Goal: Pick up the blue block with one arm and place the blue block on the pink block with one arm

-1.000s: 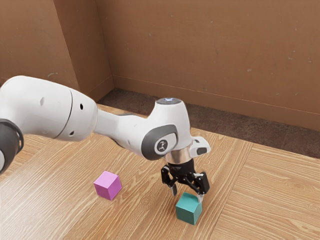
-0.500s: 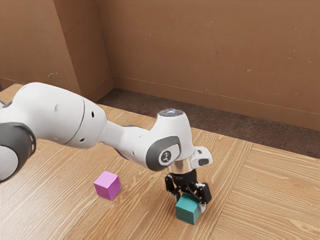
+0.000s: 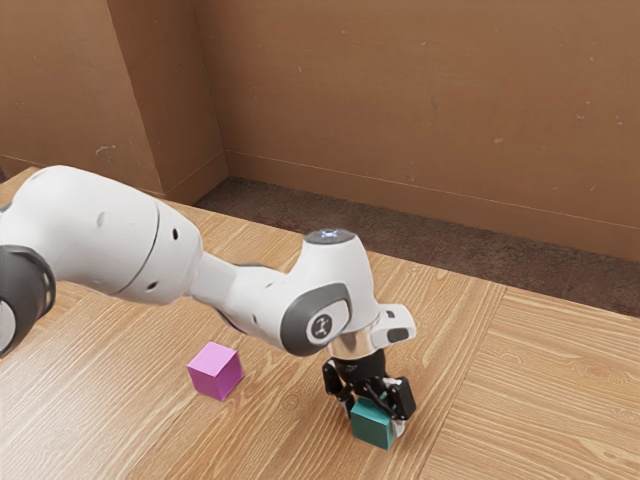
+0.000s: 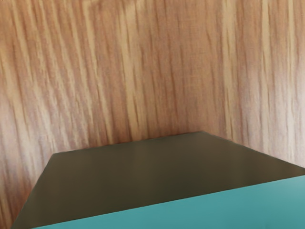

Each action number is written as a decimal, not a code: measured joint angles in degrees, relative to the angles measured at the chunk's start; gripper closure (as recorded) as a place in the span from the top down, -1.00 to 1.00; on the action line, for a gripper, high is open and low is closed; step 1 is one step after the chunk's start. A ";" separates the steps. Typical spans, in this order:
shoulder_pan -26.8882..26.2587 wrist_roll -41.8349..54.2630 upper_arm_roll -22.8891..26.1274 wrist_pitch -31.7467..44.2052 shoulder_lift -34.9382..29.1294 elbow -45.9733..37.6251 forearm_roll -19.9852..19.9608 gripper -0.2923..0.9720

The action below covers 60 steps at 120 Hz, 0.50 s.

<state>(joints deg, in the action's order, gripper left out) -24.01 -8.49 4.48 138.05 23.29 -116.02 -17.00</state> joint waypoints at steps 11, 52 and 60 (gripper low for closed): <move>0.02 0.26 0.00 0.30 0.55 0.45 0.01 0.54; 0.27 0.71 -0.03 0.75 -0.02 0.54 2.01 0.12; 0.31 0.69 -0.12 0.76 -1.90 0.14 3.13 0.14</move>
<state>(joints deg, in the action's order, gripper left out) -23.70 -7.81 4.36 138.81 21.39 -115.88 -13.87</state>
